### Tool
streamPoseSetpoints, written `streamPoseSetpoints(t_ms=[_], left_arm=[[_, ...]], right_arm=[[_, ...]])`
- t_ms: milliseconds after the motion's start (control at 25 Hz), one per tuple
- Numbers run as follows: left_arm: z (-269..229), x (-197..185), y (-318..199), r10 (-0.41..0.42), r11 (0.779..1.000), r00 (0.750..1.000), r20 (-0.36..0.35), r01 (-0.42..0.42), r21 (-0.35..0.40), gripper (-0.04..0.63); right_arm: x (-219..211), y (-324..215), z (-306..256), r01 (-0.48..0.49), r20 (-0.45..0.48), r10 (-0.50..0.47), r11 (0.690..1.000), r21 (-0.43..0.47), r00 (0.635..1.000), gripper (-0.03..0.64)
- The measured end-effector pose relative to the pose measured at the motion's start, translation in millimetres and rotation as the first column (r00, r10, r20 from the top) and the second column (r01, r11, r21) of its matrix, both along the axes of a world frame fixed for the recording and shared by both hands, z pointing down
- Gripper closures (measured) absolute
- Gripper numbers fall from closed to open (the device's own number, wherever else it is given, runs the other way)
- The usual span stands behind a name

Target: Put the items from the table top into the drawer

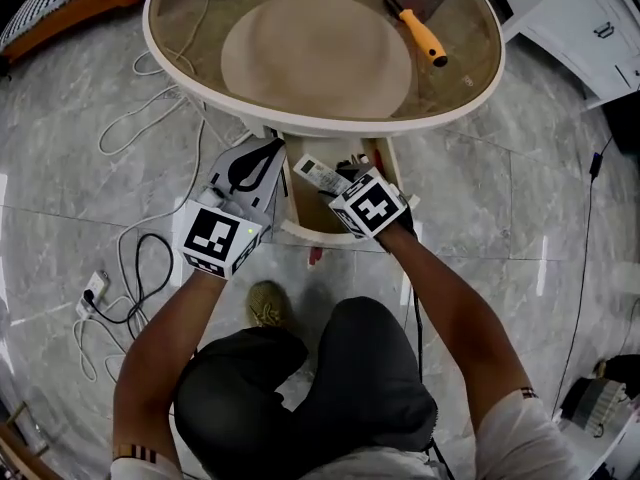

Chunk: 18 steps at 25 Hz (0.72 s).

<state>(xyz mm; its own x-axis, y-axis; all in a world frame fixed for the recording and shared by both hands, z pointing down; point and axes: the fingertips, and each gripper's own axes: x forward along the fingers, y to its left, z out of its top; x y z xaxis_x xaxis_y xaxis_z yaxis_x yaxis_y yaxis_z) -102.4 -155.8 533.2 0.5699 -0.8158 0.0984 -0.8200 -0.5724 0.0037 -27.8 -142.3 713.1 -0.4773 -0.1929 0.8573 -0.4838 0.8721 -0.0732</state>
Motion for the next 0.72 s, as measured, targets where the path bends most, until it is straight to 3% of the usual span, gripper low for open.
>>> streamPoseSetpoints(t_ms=[520,720], left_arm=[[14.2,7.3,29.4,0.033,0.999,0.999,0.027,-0.033,-0.003,0.597],[16.3,8.6,32.1,0.034,0.999,0.999,0.026,-0.034,-0.007,0.597]], right_arm=[[0.7,10.5,46.0,0.102,-0.165,-0.122,0.987,-0.122,0.979,0.388],[4.9,13.3,51.0,0.107,-0.166,-0.129,0.985,-0.132,0.978,0.385]])
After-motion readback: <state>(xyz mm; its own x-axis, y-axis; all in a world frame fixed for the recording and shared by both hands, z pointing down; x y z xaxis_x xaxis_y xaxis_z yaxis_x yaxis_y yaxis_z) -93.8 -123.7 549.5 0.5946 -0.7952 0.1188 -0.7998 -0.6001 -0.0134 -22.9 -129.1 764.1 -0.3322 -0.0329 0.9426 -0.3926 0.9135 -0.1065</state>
